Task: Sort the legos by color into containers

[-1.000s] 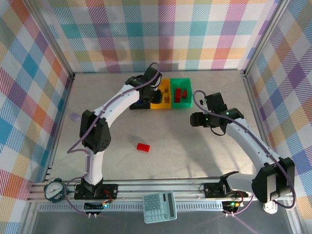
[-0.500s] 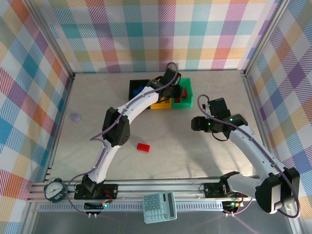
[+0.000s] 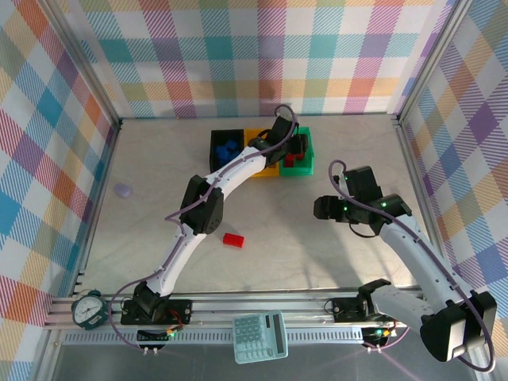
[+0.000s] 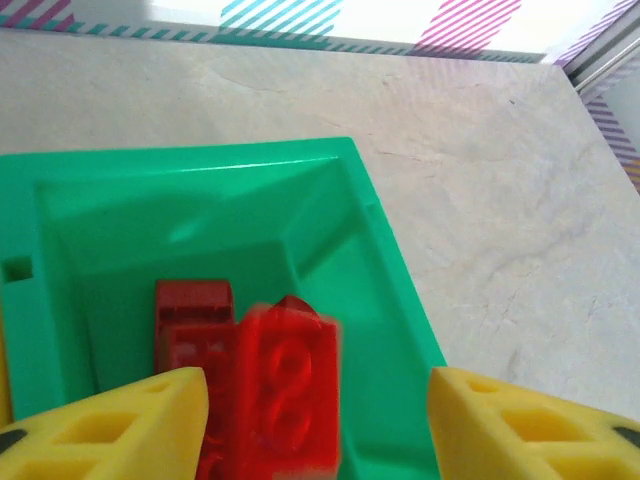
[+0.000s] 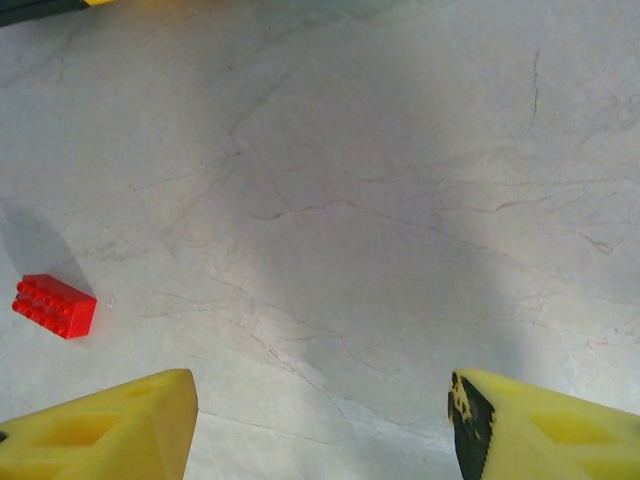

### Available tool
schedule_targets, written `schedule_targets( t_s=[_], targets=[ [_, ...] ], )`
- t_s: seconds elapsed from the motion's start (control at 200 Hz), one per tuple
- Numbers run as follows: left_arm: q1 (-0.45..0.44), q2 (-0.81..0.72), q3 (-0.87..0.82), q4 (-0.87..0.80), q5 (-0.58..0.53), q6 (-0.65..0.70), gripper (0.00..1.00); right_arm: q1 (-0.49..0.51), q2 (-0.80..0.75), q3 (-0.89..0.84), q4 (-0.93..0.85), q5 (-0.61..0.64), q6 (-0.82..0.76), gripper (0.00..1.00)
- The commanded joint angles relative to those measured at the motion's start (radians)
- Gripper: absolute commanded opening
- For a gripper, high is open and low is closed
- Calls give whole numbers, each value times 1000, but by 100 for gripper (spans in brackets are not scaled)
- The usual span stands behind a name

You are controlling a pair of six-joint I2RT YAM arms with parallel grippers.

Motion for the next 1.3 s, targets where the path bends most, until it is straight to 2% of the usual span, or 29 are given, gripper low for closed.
schedule_targets(
  t_s=[0.0,0.11,0.21,0.35,0.58,0.79,1.03,1.12,1.205,1.295],
  targets=[
    [-1,0,38,40,-5,8,63,-3,-21,-14,-29,-16,14,68],
    [-1,-33,22,40,0,22,64,-4,-9,-19,-19,-25,12,68],
    [1,-119,-64,75,-13,41,64,12,21,-18,8,-46,-6,68],
    [5,-310,-285,145,-47,78,64,78,73,-15,72,-46,-34,69],
    [51,-688,-721,167,-76,86,65,275,193,26,196,4,-101,73],
    [149,-972,-1041,20,-97,34,65,416,354,122,253,-4,-184,72],
    [269,-1161,-1188,-183,-57,-34,64,551,541,213,339,-71,-298,68],
    [302,-1219,-1218,-246,-50,-46,64,596,617,256,342,-46,-327,68],
    [323,-1277,-1264,-267,-86,-46,65,620,681,292,345,-38,-334,68],
    [366,-1336,-1317,-260,-59,-59,65,644,736,320,350,-30,-339,68]
  ],
)
